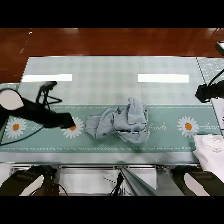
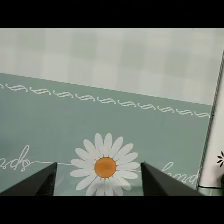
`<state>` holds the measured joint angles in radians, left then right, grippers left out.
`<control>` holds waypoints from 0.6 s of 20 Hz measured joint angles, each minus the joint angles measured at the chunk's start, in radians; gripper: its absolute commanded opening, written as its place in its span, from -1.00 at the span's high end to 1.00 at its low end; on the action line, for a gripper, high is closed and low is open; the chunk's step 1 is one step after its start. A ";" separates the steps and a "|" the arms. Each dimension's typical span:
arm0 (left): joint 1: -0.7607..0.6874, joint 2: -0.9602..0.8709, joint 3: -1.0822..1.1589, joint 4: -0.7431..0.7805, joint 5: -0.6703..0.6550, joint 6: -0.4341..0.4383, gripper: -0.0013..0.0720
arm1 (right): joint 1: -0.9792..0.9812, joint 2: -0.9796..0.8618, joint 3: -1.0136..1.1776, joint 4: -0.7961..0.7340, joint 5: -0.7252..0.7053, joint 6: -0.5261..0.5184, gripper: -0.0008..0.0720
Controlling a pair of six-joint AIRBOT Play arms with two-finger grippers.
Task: Fold the shirts.
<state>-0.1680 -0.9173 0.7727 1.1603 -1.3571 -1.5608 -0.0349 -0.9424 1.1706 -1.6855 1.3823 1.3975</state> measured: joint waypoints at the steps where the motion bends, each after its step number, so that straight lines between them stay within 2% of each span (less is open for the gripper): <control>1: 0.013 0.006 -0.064 -0.034 0.019 0.013 -0.67 | 0.000 0.000 -0.013 0.008 0.000 0.000 -0.65; 5: 0.037 -0.012 -0.242 -0.189 0.139 0.058 -0.67 | 0.000 0.000 -0.050 0.022 0.001 -0.001 -0.65; 12: 0.029 -0.183 -0.313 -0.429 0.341 0.185 -0.66 | 0.000 0.000 -0.063 0.031 -0.014 -0.001 -0.65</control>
<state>-0.1387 -1.1000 0.4599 0.7311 -1.0161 -1.3762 -0.0349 -0.9424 1.1072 -1.6543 1.3678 1.3964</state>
